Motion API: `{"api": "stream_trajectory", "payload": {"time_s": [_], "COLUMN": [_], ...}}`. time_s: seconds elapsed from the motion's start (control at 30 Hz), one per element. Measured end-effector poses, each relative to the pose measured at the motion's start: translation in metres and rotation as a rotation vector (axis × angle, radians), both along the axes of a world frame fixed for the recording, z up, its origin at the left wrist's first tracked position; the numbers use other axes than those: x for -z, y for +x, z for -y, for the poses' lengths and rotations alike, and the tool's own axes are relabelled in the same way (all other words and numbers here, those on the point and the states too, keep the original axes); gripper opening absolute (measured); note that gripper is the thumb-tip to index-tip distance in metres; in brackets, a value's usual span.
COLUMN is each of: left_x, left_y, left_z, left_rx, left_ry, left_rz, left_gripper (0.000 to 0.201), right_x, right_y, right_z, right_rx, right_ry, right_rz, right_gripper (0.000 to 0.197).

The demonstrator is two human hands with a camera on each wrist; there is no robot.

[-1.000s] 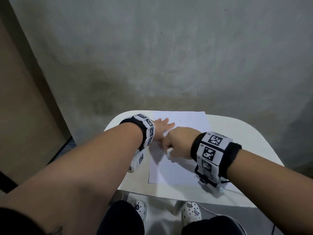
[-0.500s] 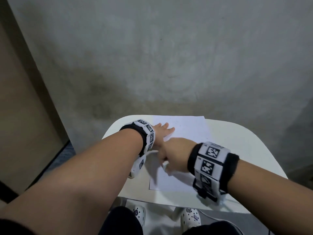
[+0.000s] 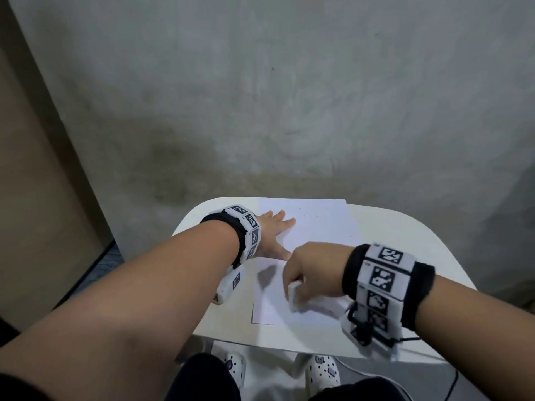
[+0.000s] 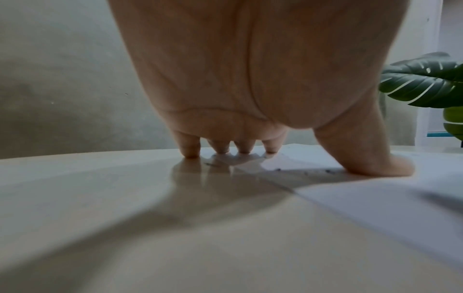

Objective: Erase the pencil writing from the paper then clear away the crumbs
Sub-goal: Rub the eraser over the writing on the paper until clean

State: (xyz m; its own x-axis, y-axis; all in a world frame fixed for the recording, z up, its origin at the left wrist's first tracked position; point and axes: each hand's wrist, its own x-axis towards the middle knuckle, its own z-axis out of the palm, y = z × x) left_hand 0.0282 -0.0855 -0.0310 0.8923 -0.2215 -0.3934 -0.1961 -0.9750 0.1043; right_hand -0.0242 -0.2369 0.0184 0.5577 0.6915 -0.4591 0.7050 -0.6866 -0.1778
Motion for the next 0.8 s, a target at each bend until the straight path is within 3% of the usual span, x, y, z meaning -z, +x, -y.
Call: {"api": "stream_trajectory", "payload": {"time_s": [0.17, 0.4, 0.57, 0.7, 0.8], "left_x": [-0.002, -0.006, -0.004, -0.004, -0.003], "left_y": [-0.005, -0.005, -0.001, 0.002, 0.002], "left_z": [-0.001, -0.004, -0.006, -0.006, -0.005], "left_rx": [0.011, 0.024, 0.035, 0.033, 0.029], "left_ry": [0.009, -0.012, 0.006, 0.010, 0.014], "left_rz": [0.017, -0.028, -0.043, -0.057, -0.071], "left_gripper": [0.091, 0.092, 0.093, 0.093, 0.094], "right_x": [-0.005, -0.017, -0.012, -0.011, -0.017], "right_y": [0.056, 0.127, 0.130, 0.129, 0.121], "right_z": [0.066, 0.151, 0.167, 0.150, 0.124], "right_rx": [0.380, 0.685, 0.687, 0.581, 0.533], "right_ry": [0.265, 0.022, -0.150, -0.383, -0.304], "right_rz": [0.145, 0.421, 0.393, 0.308, 0.397], "right_gripper": [0.010, 0.019, 0.009, 0.046, 0.050]}}
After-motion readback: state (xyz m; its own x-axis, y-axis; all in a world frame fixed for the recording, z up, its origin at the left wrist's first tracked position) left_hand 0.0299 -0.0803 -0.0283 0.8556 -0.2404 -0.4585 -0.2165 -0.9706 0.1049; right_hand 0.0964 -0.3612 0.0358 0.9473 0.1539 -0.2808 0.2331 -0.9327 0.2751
